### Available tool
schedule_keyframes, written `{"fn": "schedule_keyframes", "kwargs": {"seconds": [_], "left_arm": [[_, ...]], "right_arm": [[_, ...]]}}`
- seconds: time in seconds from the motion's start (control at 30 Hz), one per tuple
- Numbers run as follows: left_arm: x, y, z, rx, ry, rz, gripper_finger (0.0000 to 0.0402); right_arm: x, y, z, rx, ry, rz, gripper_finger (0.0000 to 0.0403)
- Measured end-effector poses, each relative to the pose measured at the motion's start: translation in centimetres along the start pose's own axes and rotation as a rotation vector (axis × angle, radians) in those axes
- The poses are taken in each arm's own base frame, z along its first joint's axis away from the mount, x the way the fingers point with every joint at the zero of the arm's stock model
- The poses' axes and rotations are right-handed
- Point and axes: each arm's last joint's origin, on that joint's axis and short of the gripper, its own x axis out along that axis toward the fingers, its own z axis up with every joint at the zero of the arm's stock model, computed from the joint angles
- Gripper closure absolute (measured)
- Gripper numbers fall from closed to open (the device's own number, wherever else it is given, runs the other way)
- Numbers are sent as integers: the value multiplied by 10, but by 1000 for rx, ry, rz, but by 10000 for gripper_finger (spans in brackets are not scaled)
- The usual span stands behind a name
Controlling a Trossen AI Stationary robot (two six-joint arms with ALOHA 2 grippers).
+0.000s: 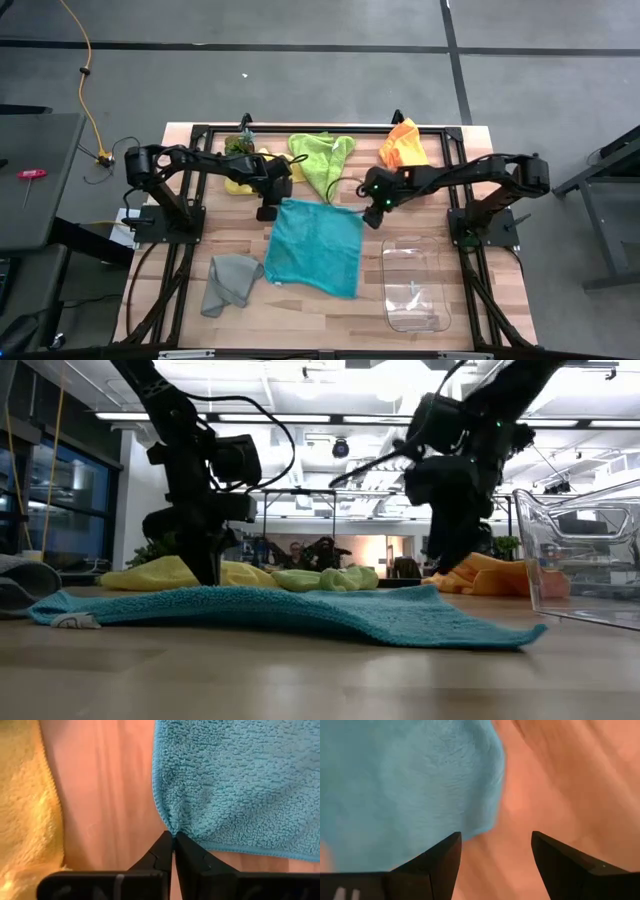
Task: Fold microfiber towels
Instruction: Fold the blue microfiber cloth
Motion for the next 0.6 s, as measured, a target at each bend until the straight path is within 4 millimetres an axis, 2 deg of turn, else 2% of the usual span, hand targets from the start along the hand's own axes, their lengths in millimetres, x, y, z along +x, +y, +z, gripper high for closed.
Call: {"fn": "schedule_keyframes", "kwargs": {"seconds": [0.13, 0.23, 0.5, 0.6], "left_arm": [[-2, 0, 0, 0, -3, 12, 400], [-3, 0, 0, -2, -3, 11, 401], [-3, 0, 0, -3, -8, 6, 401], [-3, 0, 1, -3, -11, 6, 401]], "right_arm": [[5, -12, -8, 322, 50, 19, 169], [8, -17, -13, 475, 54, 16, 169], [18, -20, -11, 660, -93, 166, 169], [19, -20, -14, 700, -76, 154, 169]]}}
